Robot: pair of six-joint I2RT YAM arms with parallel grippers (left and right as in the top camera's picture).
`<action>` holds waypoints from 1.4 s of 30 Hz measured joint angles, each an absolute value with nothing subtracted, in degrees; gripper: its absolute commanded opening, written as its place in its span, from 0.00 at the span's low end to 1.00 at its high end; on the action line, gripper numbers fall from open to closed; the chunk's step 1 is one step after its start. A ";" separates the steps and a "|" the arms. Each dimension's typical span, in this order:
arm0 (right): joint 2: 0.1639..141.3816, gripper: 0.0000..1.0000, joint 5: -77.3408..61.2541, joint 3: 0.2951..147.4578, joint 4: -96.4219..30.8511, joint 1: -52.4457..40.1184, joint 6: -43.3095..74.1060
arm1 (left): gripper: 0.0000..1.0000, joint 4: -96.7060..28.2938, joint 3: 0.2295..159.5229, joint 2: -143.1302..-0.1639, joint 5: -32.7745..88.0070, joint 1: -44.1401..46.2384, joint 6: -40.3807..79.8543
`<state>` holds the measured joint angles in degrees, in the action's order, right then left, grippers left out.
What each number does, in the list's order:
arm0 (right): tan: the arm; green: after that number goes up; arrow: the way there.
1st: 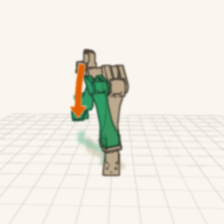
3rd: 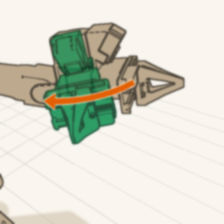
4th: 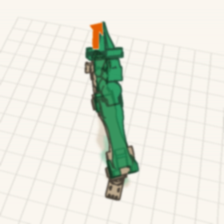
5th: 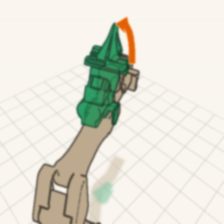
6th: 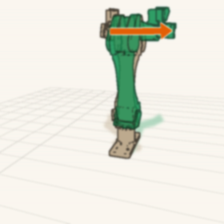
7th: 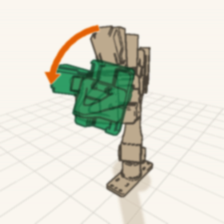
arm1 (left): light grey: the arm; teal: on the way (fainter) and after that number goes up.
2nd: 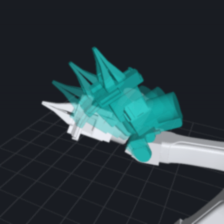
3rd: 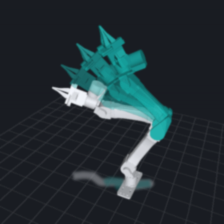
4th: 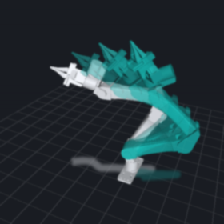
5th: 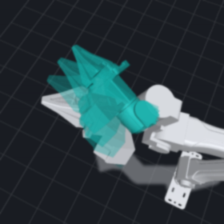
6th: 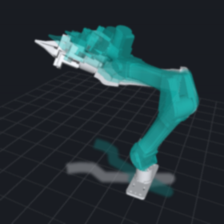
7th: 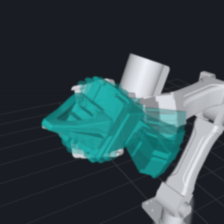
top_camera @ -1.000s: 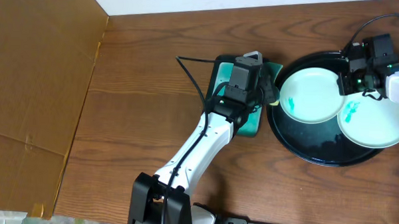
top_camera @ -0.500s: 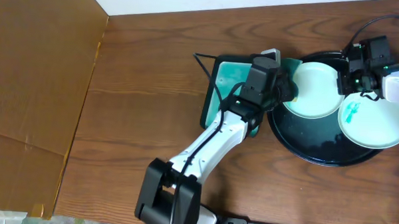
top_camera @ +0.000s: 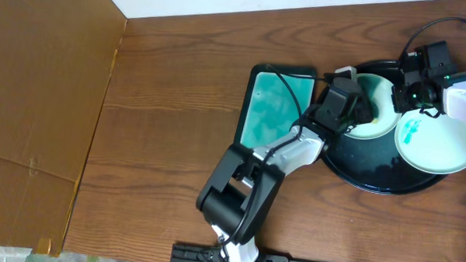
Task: Clean dirty plates on tray and stack at the side
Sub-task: 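Scrub the mint-green plate with the sponge in the left gripper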
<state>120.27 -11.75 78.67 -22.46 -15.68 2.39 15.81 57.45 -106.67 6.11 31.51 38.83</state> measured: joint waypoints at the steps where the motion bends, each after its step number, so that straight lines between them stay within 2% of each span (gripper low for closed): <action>1: 120.27 0.01 -11.75 78.67 -22.46 -15.68 2.52 | 0.07 15.88 57.45 -107.90 4.62 31.53 39.75; 12: 120.27 0.01 -11.75 78.67 -22.44 -15.70 2.83 | 0.07 15.59 57.65 -112.92 -4.71 31.57 41.91; 22: 120.27 0.01 -11.70 78.70 -22.61 -15.70 2.83 | 0.07 11.38 57.58 -107.24 -10.92 27.64 33.12; 29: 120.27 0.01 -11.68 78.70 -22.65 -15.70 2.85 | 0.07 13.28 57.56 -106.17 -3.27 27.07 48.10; 33: 120.25 0.01 -11.66 78.72 -22.68 -15.70 2.85 | 0.09 21.45 57.32 -110.54 -1.19 27.51 58.37; 42: 120.27 0.01 -11.66 78.72 -22.68 -15.70 2.85 | 0.07 24.08 57.36 -114.78 0.05 27.88 63.90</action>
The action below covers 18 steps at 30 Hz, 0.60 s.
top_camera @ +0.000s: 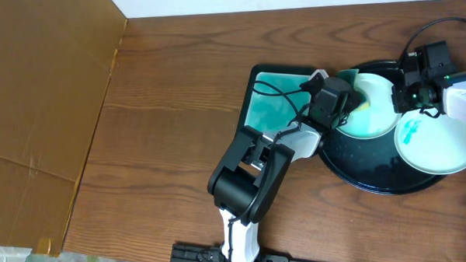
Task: Clean dirty plates on tray and stack at the side
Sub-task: 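Scrub the mint-green plate with the sponge in the left gripper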
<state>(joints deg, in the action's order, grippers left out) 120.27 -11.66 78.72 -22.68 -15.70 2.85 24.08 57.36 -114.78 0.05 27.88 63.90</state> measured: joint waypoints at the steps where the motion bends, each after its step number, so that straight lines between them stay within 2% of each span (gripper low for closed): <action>1: 120.27 0.01 -11.64 78.72 -22.68 -15.70 2.85 | 0.07 23.00 57.41 -114.78 0.05 27.86 63.72; 12: 120.27 0.01 -11.68 78.72 -22.68 -15.70 3.01 | 0.07 8.01 59.46 -111.81 4.08 23.53 56.73; 18: 120.25 0.01 -11.68 78.72 -22.68 -15.73 3.01 | 0.07 6.11 57.84 -106.72 8.58 23.83 56.07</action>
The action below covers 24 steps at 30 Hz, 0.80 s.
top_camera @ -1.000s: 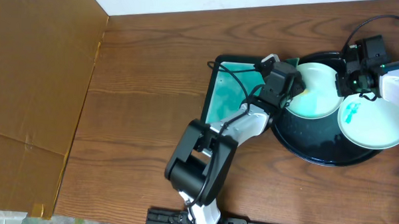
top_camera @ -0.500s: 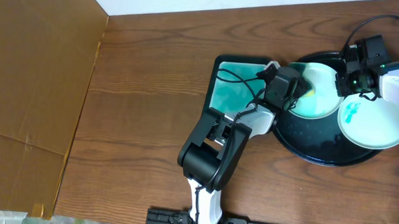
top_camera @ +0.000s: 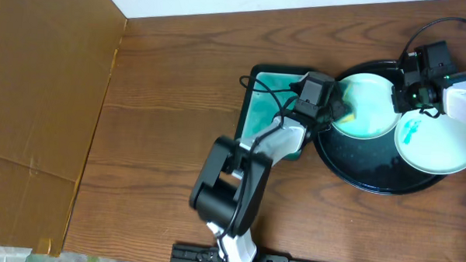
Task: Clean dirty plates on tray and stack at the side
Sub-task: 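Scrub the mint-green plate with the sponge in the left gripper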
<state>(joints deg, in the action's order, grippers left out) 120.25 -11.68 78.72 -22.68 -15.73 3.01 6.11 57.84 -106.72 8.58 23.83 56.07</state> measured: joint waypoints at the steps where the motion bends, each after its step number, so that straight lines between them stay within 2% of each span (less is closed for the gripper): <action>1: 120.27 0.01 -11.68 78.72 -22.68 -15.73 3.01 | 0.07 6.04 57.78 -105.51 8.88 24.38 56.27; 5: 120.27 0.01 -11.68 78.72 -22.68 -15.73 3.01 | 0.07 7.14 57.78 -102.56 9.08 28.14 60.69; 10: 120.25 0.01 -11.68 78.72 -22.68 -15.73 3.01 | 0.09 7.77 57.78 -103.44 2.63 31.99 65.41; 16: 120.27 0.01 -11.66 78.72 -22.68 -15.73 3.31 | 0.11 16.43 57.63 -107.26 -2.13 32.34 66.65; 24: 120.25 0.01 -11.68 78.72 -22.68 -15.73 3.46 | 0.11 24.10 57.63 -115.09 -1.83 32.38 68.18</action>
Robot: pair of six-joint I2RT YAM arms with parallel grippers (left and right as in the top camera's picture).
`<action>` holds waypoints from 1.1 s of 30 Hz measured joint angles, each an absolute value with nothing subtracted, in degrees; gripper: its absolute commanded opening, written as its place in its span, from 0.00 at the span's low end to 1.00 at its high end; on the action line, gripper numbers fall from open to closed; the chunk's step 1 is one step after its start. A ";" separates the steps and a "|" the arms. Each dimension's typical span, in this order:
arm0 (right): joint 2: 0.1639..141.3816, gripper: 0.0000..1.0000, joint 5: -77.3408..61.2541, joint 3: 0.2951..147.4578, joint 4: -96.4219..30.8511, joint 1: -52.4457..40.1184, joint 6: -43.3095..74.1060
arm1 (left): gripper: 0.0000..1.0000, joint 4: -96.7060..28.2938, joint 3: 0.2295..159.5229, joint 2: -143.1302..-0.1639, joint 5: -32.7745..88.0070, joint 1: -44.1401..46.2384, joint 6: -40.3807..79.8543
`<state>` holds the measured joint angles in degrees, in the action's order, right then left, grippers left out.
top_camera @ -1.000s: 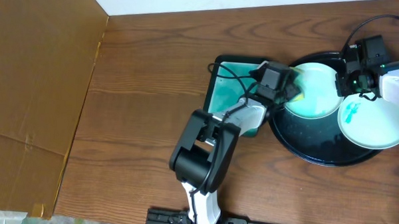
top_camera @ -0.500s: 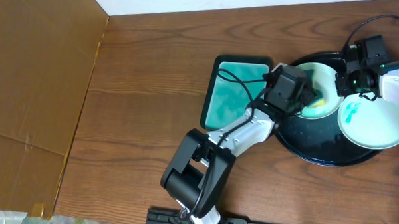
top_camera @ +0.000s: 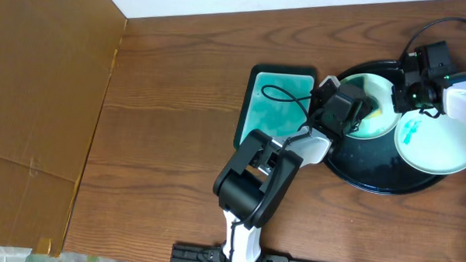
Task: Clean dirty plates on tray and stack at the side
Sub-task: 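Scrub the mint-green plate with the sponge in the left gripper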
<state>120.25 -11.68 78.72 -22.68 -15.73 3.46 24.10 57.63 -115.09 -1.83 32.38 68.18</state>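
A pale teal plate (top_camera: 380,88) sits at the back of the round black tray (top_camera: 379,180). My left gripper (top_camera: 356,113) is low over the plate's left half and looks shut on a small yellow sponge (top_camera: 376,115), which rests on the plate's surface. At the plate's right rim my right gripper (top_camera: 406,96) appears to be shut on the edge, though its fingertips are mostly hidden. A second, paler plate (top_camera: 442,144) with a blue smear lies on the tray's right side.
To the left of the black tray lies a teal rectangular tray (top_camera: 269,109), with a black cable looping over it. A brown cardboard wall (top_camera: 40,101) fills the left side. My left arm's base stands at the table's front edge (top_camera: 246,205).
My left gripper, with the sponge, has moved right from the plate's left rim to further in over its left half. The right gripper and the second plate have not moved.
My left gripper was over the plate's left part with the sponge. Then it stood further left and back at the plate's rim, then at the left rim by the teal tray. Now it is over the plate again. My right gripper stayed at the plate's right rim throughout.
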 measured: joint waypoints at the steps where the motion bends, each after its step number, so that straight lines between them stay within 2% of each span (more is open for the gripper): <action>1: 120.25 0.01 -11.68 78.72 -22.68 -15.73 3.46 | 0.11 23.86 57.63 -115.11 -1.85 32.38 68.27; 4: 120.27 0.01 -11.66 78.72 -22.68 -15.73 3.46 | 0.09 20.95 57.89 -114.98 -2.90 32.42 67.13; 12: 120.25 0.01 -11.66 78.76 -22.87 -15.73 3.46 | 0.07 12.80 58.48 -111.87 -5.21 29.30 49.45; 15: 120.25 0.01 -11.57 78.76 -22.94 -15.73 3.46 | 0.07 11.79 58.08 -109.69 -5.93 28.03 46.61; 22: 120.25 0.01 -11.57 78.76 -22.94 -15.73 3.46 | 0.08 15.73 57.71 -106.00 -3.22 29.43 53.58; 27: 120.25 0.01 -11.55 78.76 -22.94 -15.73 3.49 | 0.08 23.03 57.56 -110.08 -1.02 35.62 58.74; 33: 120.25 0.01 -11.55 78.76 -22.94 -15.73 3.49 | 0.07 23.64 57.56 -114.63 -0.60 35.33 59.99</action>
